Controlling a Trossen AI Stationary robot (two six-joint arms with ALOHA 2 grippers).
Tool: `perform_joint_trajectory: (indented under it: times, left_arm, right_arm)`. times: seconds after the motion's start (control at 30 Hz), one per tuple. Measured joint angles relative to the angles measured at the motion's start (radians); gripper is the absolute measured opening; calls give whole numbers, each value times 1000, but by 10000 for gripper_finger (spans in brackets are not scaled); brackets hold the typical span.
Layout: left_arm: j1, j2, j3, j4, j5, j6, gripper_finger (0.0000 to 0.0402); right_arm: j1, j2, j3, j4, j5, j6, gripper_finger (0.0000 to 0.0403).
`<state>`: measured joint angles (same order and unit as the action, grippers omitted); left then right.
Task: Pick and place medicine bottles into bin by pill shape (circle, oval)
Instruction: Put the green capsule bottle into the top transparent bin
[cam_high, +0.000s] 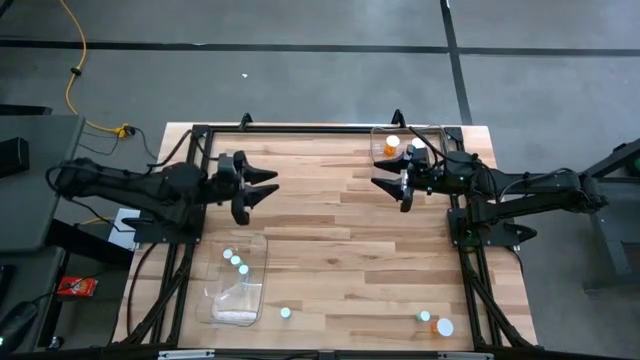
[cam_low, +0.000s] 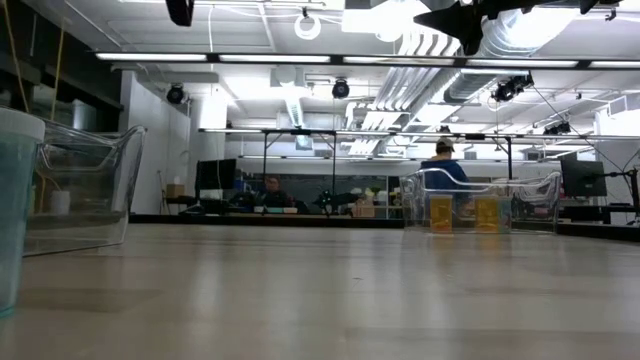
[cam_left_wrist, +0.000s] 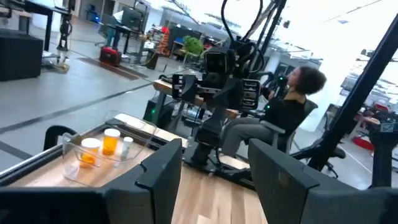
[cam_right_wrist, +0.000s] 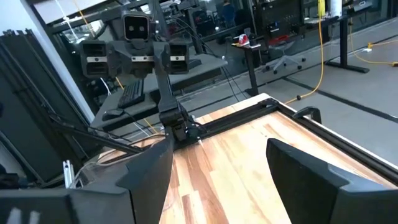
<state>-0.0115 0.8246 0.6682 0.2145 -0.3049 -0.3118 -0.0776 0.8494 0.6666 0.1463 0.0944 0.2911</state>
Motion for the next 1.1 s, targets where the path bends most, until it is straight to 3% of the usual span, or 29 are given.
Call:
perform_joint_trajectory:
  times: [0.37, 0.43, 0.57, 0.8, 0.93, 1.1]
  left_arm:
    - [16, 0, 0, -7, 4, 79, 172]
    - [16, 0, 0, -7, 4, 80, 172]
    - [16, 0, 0, -8, 4, 80, 172]
    - [16, 0, 0, -12, 4, 56, 172]
    - [16, 0, 0, -12, -6, 69, 172]
    - [16, 0, 0, -13, -12, 79, 172]
  right_arm:
    - [5, 2, 24, -33, -59, 69, 252]
    - [34, 15, 89, -136, -71, 86, 252]
    - [161, 91, 262, -518, -72, 149, 252]
    - [487, 311, 468, -1117, -96, 574, 252]
    - [660, 428, 480, -1224, -138, 887, 252]
    - [799, 573, 480, -1216, -205, 1224, 252]
